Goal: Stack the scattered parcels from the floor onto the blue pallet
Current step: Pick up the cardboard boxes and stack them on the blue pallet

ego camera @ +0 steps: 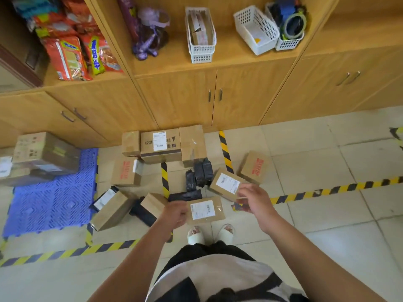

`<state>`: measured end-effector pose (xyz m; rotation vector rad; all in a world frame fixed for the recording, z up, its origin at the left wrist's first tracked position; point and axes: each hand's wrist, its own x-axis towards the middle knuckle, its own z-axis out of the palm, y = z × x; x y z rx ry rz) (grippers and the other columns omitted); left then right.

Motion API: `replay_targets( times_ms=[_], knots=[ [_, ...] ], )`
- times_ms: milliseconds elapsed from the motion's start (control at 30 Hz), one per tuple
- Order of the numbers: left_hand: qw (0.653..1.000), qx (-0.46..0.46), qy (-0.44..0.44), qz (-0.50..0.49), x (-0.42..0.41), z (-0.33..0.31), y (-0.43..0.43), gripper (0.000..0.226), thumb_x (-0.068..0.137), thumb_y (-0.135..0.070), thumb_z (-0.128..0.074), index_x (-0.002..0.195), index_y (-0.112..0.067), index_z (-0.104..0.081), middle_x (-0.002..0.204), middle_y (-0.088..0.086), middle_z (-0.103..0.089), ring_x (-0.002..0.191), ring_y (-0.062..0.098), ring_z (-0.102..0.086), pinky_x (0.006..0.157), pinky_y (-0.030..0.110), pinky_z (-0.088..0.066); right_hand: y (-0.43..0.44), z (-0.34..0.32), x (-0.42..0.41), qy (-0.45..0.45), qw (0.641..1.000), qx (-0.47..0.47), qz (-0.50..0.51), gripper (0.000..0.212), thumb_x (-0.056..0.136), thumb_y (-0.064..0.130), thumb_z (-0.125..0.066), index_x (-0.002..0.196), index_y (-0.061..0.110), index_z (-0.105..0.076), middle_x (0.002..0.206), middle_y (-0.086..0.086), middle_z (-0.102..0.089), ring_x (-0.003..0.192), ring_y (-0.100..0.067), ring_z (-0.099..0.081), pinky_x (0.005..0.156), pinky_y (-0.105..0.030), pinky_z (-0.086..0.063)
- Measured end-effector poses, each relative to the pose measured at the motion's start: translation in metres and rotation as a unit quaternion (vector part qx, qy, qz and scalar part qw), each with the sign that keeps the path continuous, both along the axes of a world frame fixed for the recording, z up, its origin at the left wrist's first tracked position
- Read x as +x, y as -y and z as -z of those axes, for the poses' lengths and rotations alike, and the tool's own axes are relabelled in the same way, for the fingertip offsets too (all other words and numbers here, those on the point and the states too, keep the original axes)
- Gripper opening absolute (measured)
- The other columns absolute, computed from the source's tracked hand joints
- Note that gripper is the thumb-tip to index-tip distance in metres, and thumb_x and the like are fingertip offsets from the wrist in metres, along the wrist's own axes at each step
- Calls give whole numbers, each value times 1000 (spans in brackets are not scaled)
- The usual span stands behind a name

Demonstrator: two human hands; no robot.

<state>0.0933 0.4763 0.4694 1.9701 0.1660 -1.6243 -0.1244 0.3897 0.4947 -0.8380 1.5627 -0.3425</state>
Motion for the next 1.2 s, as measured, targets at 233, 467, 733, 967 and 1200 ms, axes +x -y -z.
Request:
replay_targets(
  times_ms=[233, 467, 733, 967, 1200],
  knots=[
    [998, 20, -33, -40, -8, 42, 9, 16, 99, -13, -55, 110, -5, -62, 90, 9, -64, 79, 21, -61, 70, 32, -51, 39, 5, -12, -54, 997, -1, -46, 14, 93, 19, -59, 105, 21, -66, 108, -4, -69, 96, -21, -70, 71, -31, -54],
    [997, 34, 33, -58, 33, 86, 54, 10, 101, -7, -46, 106, -9, -55, 105, 14, -59, 97, 28, -55, 92, 41, -47, 115, 93, 31, -87, 984, 62, -141, 22, 89, 28, -60, 109, 19, -65, 108, -10, -69, 90, -29, -66, 70, -37, -53],
    [987, 88, 110, 71, 81, 272, 131, 28, 96, -24, -57, 116, -5, -61, 102, 19, -64, 91, 29, -52, 79, 35, -41, 186, 279, 76, -152, 968, 122, -156, 38, 81, 35, -62, 99, 2, -64, 95, -12, -62, 85, -27, -58, 76, -41, -51],
    [979, 21, 134, 149, 116, 453, 191, 71, 95, -43, -57, 154, -20, -25, 139, 12, -50, 120, 31, -55, 103, 42, -47, 221, 456, 131, -163, 972, 49, -164, 34, 96, 40, -58, 113, 11, -63, 108, -7, -60, 97, -25, -57, 82, -38, -49],
    [981, 5, 164, 100, 139, 559, 261, 83, 92, -57, -55, 156, -17, -21, 149, 12, -44, 130, 33, -48, 99, 38, -42, 274, 567, 194, -144, 983, 16, -115, 73, 87, 59, -60, 143, 16, -46, 143, -4, -51, 127, -30, -49, 97, -37, -38]
  ],
)
